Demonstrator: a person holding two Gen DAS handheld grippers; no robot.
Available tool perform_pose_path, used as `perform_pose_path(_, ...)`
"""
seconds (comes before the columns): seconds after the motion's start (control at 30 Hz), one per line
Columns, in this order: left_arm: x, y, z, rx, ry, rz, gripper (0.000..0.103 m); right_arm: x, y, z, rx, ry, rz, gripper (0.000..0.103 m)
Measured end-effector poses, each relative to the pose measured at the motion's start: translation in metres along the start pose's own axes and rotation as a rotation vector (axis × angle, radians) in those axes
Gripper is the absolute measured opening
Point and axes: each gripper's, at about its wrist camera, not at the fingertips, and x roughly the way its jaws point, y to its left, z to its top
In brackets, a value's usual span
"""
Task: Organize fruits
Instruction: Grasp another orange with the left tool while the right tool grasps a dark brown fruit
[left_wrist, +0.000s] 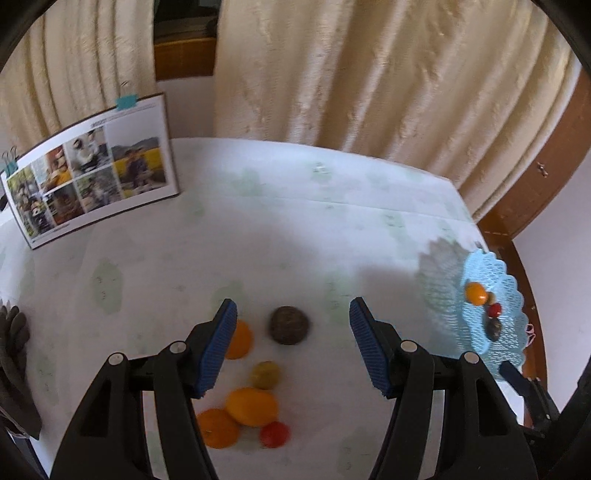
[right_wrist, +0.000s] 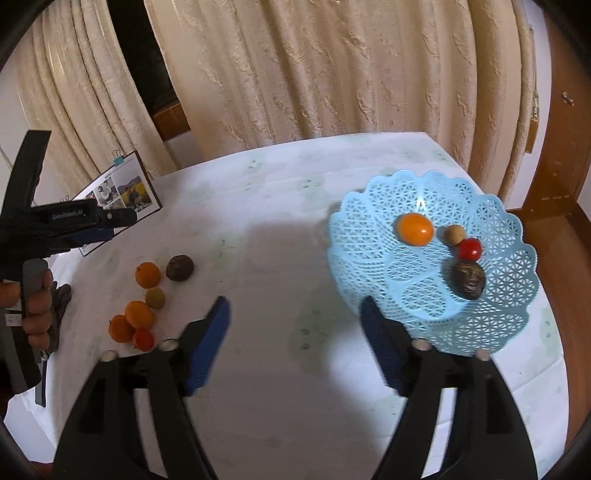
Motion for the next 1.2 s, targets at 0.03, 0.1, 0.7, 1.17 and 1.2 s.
perform_pose_path(0.03, 0.003, 0.006, -0.001, -0.005, 0.007, 0.005, 0.064, 0.0, 0.004, 0.0, 0.001, -0.006, -0.008, 0.087)
perform_pose_path(0.1, 0.008, 0.014, -0.003, -0.011, 0.022, 0.013, 0.068, 0.001, 0.008, 0.0, 0.003, -0.008, -0.015, 0.09)
perform_pose_path(0.7, 0.078, 0.052, -0.025, -0.005, 0.136, 0.021, 0.063, 0.015, 0.036, -0.014, -0.004, 0.051, -0.04, 0.091)
perform_pose_path(1.17, 0.066, 0.066, -0.025, 0.016, 0.132, 0.011, 0.04, 0.042, 0.068, -0.007, -0.059, 0.074, 0.001, 0.091)
perform_pose_path(1.2, 0.061, 0.069, -0.024, 0.015, 0.122, 0.014, 0.04, 0.045, 0.073, -0.005, -0.067, 0.074, 0.009, 0.091)
